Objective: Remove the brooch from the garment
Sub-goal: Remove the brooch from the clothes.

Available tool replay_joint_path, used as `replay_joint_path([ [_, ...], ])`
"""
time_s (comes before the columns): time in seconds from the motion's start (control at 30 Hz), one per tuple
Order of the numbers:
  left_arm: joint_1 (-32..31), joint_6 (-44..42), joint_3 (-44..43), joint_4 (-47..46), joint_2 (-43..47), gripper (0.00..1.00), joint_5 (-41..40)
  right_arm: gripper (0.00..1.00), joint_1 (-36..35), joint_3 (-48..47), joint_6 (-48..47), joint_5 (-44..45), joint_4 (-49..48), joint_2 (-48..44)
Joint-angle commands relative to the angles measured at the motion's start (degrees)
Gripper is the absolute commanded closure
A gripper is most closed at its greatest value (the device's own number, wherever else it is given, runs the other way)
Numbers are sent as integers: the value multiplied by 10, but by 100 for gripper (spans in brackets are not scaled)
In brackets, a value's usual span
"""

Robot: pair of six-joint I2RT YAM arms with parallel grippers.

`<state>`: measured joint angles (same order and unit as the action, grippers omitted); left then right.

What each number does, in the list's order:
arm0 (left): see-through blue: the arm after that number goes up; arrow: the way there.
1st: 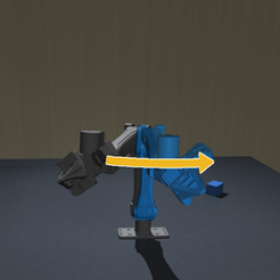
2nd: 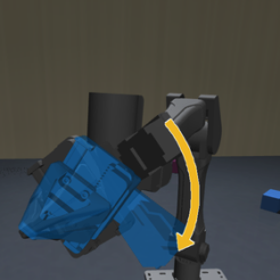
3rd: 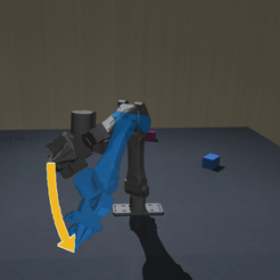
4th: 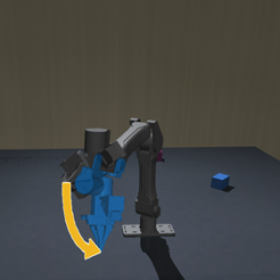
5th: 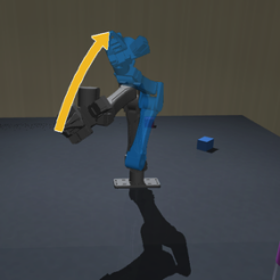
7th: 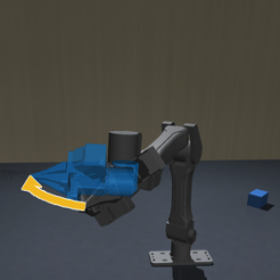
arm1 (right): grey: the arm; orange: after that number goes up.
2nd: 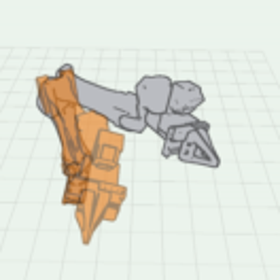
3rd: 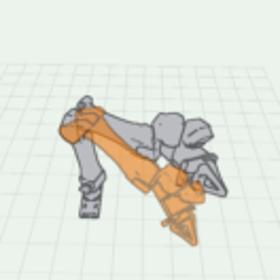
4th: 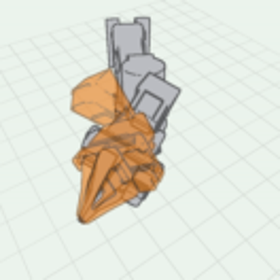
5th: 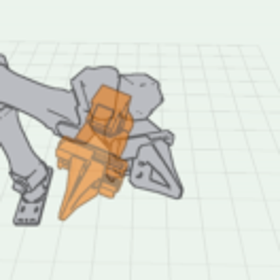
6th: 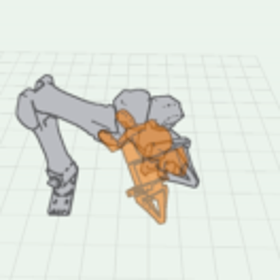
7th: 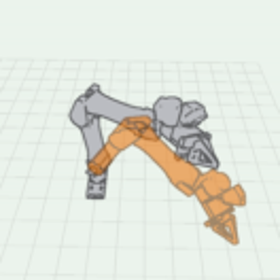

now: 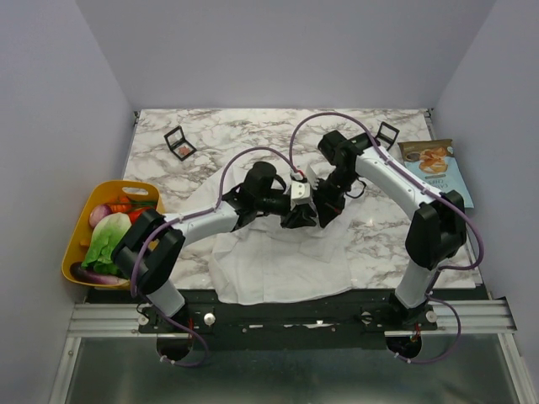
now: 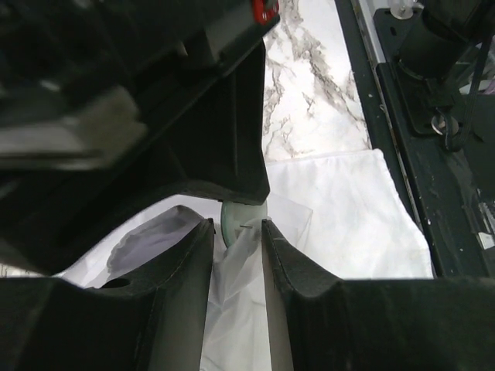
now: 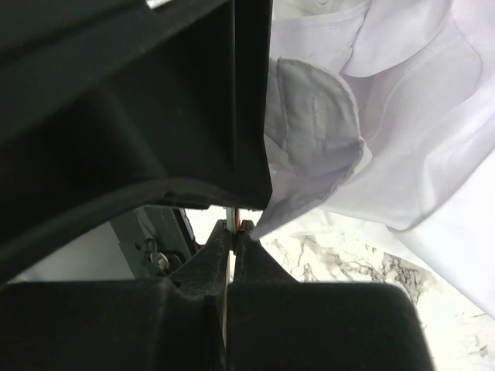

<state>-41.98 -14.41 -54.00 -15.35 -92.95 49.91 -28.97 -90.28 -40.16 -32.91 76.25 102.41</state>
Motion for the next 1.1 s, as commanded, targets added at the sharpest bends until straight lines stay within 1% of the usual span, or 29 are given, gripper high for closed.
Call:
replay_joint_path([
  [0.0,14,43,2,-50,-6,60,50,99,-1,12,-14,-19,108,-19],
  [0.37,15,40,-8,-21,-20,62,98,99,-1,-9,-19,-42,112,-17],
  [0.5,15,50,-15,-20,-29,64,105,99,-2,-8,-26,-53,111,-20],
  [0.7,19,102,-4,-79,-32,66,105,99,-3,7,-34,-49,112,-24],
  [0.83,29,132,-1,-113,-36,70,117,99,-2,13,-34,-51,108,-25],
  [1.07,29,142,-7,-110,-45,81,141,99,-3,5,-36,-55,107,-22],
])
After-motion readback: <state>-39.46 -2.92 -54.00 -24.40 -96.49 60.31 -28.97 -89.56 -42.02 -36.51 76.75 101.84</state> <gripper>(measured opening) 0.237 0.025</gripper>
